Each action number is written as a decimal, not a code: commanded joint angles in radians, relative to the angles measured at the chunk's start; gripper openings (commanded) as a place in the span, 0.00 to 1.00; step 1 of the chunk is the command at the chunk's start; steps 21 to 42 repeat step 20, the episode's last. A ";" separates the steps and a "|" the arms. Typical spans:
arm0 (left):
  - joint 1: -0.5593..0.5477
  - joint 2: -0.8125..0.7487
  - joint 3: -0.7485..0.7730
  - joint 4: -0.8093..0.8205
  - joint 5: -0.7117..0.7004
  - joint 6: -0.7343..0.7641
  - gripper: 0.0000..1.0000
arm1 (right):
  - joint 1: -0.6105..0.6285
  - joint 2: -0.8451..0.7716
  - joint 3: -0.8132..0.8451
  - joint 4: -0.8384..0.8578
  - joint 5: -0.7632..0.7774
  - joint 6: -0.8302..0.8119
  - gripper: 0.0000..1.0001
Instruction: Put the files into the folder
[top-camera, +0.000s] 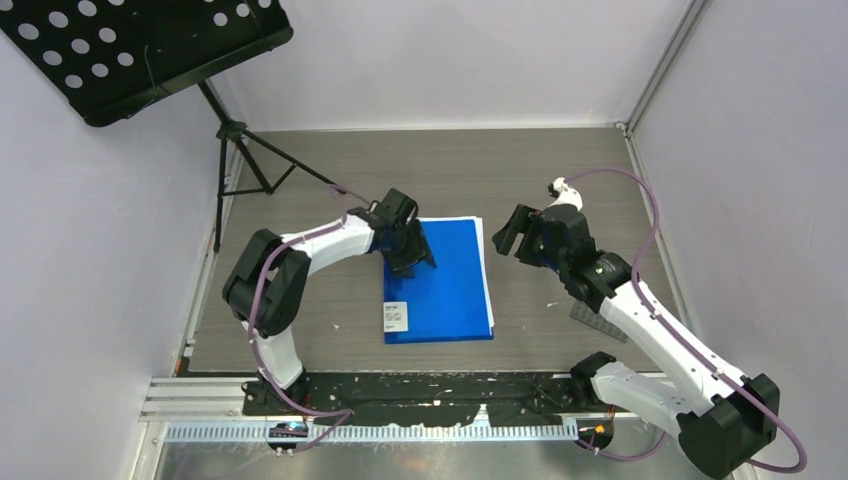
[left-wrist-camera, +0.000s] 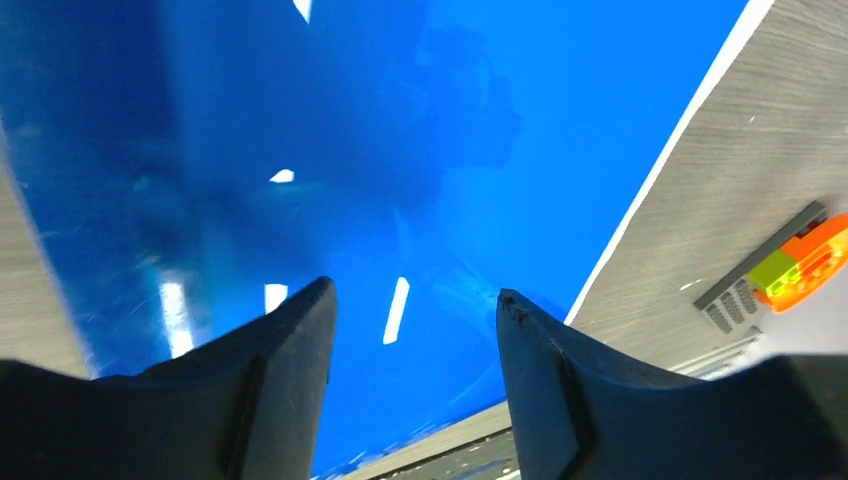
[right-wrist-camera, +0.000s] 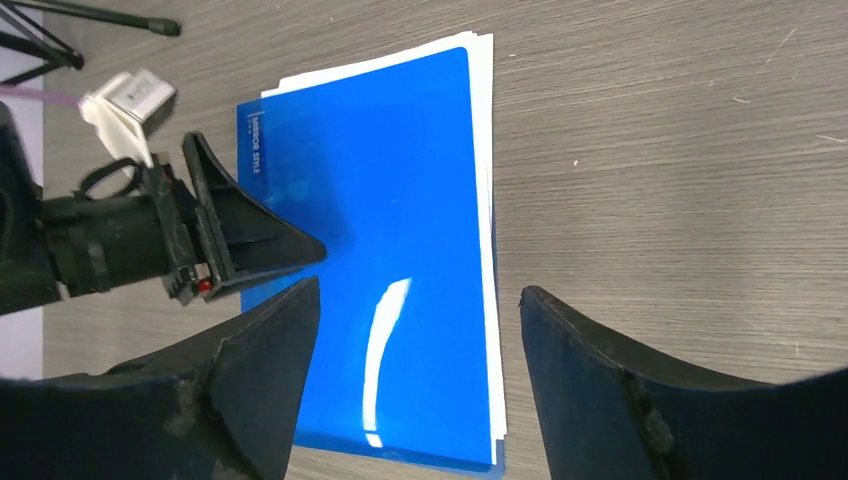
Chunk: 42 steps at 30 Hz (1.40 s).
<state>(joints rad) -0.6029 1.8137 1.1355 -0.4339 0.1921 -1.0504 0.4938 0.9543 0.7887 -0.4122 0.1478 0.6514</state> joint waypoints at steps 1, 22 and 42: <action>-0.013 -0.150 0.096 -0.203 -0.122 0.206 0.64 | 0.003 0.015 0.091 -0.071 -0.062 -0.064 0.81; -0.017 -0.702 -0.019 -0.442 -0.394 0.505 1.00 | 0.003 0.017 0.076 0.041 -0.132 -0.062 0.99; -0.017 -0.702 -0.019 -0.442 -0.394 0.505 1.00 | 0.003 0.017 0.076 0.041 -0.132 -0.062 0.99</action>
